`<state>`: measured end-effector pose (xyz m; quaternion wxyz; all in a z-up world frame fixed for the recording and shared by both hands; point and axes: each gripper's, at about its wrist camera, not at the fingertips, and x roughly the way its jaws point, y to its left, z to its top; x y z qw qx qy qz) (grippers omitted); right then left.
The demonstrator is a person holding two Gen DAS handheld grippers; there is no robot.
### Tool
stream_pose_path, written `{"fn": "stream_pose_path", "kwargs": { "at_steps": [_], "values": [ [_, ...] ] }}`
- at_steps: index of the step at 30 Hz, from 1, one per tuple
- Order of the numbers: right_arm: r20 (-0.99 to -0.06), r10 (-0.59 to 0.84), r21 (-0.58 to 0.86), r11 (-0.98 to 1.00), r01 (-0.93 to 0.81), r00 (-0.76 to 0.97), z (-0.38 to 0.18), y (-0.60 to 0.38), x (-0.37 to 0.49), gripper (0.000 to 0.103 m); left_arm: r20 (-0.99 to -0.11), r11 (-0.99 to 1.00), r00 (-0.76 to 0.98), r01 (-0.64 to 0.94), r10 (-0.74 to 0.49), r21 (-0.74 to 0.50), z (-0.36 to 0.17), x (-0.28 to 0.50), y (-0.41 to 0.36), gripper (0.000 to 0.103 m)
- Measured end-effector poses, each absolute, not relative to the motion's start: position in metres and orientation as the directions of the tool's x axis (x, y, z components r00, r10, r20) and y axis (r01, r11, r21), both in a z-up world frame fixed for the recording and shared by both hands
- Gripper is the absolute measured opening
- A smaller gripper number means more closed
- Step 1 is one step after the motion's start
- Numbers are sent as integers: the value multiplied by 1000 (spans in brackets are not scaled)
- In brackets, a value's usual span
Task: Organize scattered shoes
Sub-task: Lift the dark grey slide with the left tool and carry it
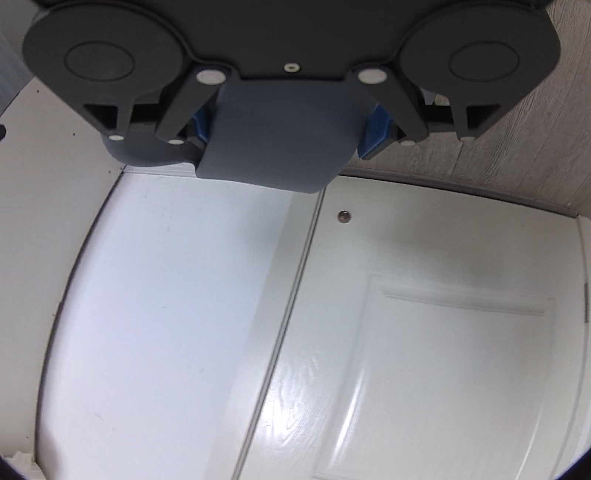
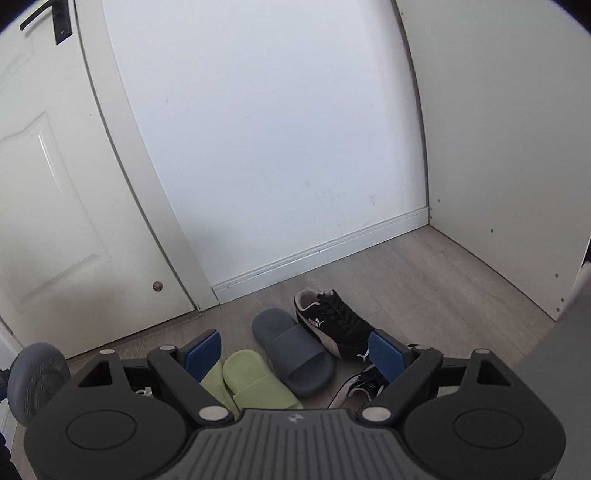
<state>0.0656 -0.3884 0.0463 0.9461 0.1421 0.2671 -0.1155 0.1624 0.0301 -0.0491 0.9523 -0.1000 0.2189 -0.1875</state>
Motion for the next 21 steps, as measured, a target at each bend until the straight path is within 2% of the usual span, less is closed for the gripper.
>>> {"fn": "stream_pose_path", "kwargs": {
  "at_steps": [4, 8, 11, 16, 18, 21],
  "values": [
    [-535, -193, 179, 926, 334, 822, 53, -422, 68, 89, -458, 913, 793, 302, -401, -276, -74, 199, -25, 79],
    [-523, -166, 196, 931, 307, 836, 16, -456, 82, 89, -548, 929, 754, 241, -362, -283, -110, 248, -67, 78],
    [-529, -88, 202, 953, 225, 844, -25, -482, 120, 89, -526, 944, 785, 260, -329, -203, -140, 294, -111, 77],
    [-489, 73, 288, 954, 82, 869, -101, -514, 203, 89, -518, 960, 813, 272, -264, -63, -148, 360, -200, 75],
    [-474, 122, 361, 930, 66, 872, -118, -521, 229, 89, -512, 967, 829, 255, -225, -13, -149, 383, -230, 74],
    [-499, 137, 442, 890, 115, 856, -124, -528, 266, 89, -522, 979, 838, 202, -161, 21, -152, 425, -262, 74]
  ]
}}
